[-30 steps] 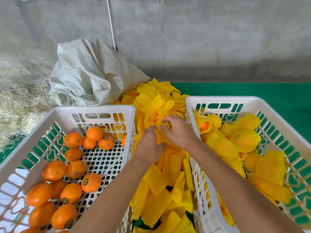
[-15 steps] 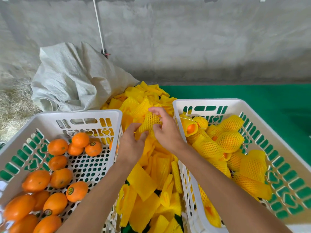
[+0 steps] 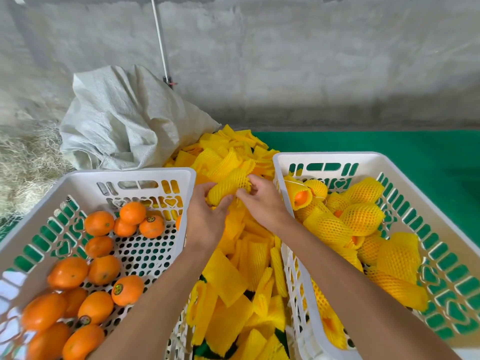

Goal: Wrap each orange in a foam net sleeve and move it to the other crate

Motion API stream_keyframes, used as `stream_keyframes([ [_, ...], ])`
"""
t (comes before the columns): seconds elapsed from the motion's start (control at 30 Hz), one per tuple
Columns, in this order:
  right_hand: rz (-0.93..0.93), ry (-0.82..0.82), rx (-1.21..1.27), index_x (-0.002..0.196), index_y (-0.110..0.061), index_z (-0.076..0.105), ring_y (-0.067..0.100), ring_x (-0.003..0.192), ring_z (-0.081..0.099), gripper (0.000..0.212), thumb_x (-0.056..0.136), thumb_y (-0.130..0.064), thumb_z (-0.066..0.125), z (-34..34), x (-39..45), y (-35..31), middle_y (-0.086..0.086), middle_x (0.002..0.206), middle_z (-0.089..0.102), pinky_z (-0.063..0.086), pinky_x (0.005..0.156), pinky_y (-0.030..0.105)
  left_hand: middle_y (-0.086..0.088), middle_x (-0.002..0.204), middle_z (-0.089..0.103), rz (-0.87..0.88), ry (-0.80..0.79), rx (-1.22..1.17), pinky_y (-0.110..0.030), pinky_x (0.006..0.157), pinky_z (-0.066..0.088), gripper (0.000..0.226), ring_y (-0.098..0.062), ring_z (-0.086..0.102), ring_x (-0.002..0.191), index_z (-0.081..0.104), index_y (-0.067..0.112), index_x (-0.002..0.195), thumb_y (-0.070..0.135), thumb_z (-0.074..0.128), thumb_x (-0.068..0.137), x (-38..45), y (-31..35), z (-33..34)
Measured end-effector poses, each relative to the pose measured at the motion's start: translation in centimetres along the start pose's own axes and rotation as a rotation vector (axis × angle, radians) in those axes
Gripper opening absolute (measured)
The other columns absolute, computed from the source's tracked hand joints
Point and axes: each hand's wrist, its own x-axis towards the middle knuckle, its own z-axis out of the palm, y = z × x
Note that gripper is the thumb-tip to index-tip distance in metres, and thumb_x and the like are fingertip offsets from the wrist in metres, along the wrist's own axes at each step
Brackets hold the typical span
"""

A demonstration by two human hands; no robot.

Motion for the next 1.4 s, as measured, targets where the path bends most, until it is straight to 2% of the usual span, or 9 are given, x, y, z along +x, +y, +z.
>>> stream_keyframes([
  [0.2,-0.001,-0.006,-0.061,0.143,-0.011,0.053,0.008,0.126,0.051,0.044,0.100,-0.007,0.057,-0.3,-0.3,-0.4,0.004,0.142,0.059,0.046,0.102,0.026,-0.010,0.085,0.071,-0.046,0.063,-0.128,-0.021,0.053,0.050,0.029,-0.007,0.070,0.064,0.061,0.016,0.126,0.030,0.068,0.102,0.3,0.5,-0.4],
  [0.37,0.055,-0.020,0.196,0.116,-0.002,0.063,0.023,0.082,0.063,0.024,0.104,-0.023,0.059,-0.3,-0.7,-1.6,0.022,0.099,0.068,0.053,0.068,0.035,-0.006,0.060,0.058,-0.049,0.130,-0.189,-0.024,0.046,0.045,0.038,-0.016,0.061,0.050,0.048,0.011,0.085,0.041,0.064,0.103,0.3,0.8,-0.6],
  [0.5,0.061,-0.083,0.173,0.112,-0.013,0.067,0.021,0.098,0.069,0.030,0.094,-0.036,0.073,0.2,-1.1,-1.9,0.011,0.104,0.072,0.057,0.081,0.034,-0.005,0.088,0.070,-0.171,0.076,-0.301,-0.048,0.067,0.061,0.045,-0.023,0.075,0.067,0.051,0.009,0.119,0.050,0.060,0.102,0.2,1.3,-0.5],
  [0.63,0.049,-0.010,0.120,0.103,0.004,0.062,0.045,0.095,0.065,0.023,0.098,-0.018,0.065,0.1,-0.3,-1.0,0.026,0.099,0.068,0.055,0.082,0.059,-0.006,0.131,0.055,-0.097,0.034,-0.253,-0.036,0.076,0.064,0.054,-0.016,0.069,0.103,0.041,0.018,0.136,0.045,0.068,0.098,-0.1,1.5,-0.3],
  [0.83,0.065,0.034,0.031,0.114,-0.014,0.064,0.026,0.070,0.062,0.017,0.103,-0.023,0.054,0.0,0.0,-0.5,0.017,0.090,0.069,0.050,0.059,0.041,0.000,0.127,0.055,0.226,0.089,-0.133,-0.010,0.080,0.049,0.026,-0.008,0.050,0.134,0.054,0.025,0.095,0.020,0.080,0.093,-0.4,1.2,-0.3],
  [0.9,0.080,0.026,0.097,0.106,-0.029,0.064,0.004,0.062,0.054,0.014,0.103,-0.024,0.051,0.0,0.1,-0.5,-0.007,0.077,0.066,0.042,0.055,0.029,-0.006,0.123,0.061,0.280,0.130,-0.110,-0.010,0.087,0.049,0.020,-0.011,0.051,0.134,0.057,0.023,0.090,0.020,0.076,0.096,-0.3,0.9,-0.4],
  [1.03,0.134,0.007,0.221,0.107,-0.038,0.066,-0.005,0.077,0.065,0.031,0.099,-0.012,0.052,-0.6,0.1,-0.8,-0.022,0.086,0.073,0.053,0.068,0.015,0.002,0.132,0.059,0.153,0.135,-0.119,-0.055,0.100,0.055,0.014,-0.020,0.054,0.134,0.069,0.014,0.114,0.024,0.063,0.105,0.6,-0.3,-0.6],
  [1.2,0.179,0.030,0.309,0.106,-0.011,0.071,0.018,0.095,0.070,0.018,0.100,-0.018,0.056,-0.7,0.2,-1.1,0.004,0.100,0.075,0.056,0.083,0.038,-0.004,0.153,0.051,0.173,0.004,0.094,-0.034,0.118,0.038,0.040,-0.014,0.042,0.145,0.063,0.013,0.139,0.036,0.049,0.111,-0.1,0.1,0.0],
  [1.4,0.211,0.061,0.302,0.115,-0.018,0.073,0.023,0.103,0.072,0.030,0.104,-0.041,0.056,-0.7,0.2,-1.1,0.003,0.107,0.077,0.057,0.097,0.047,0.010,0.123,0.054,0.159,0.011,0.070,-0.032,0.095,0.048,0.033,-0.013,0.054,0.119,0.054,0.023,0.118,0.037,0.074,0.096,-0.1,-0.2,-0.1],
])
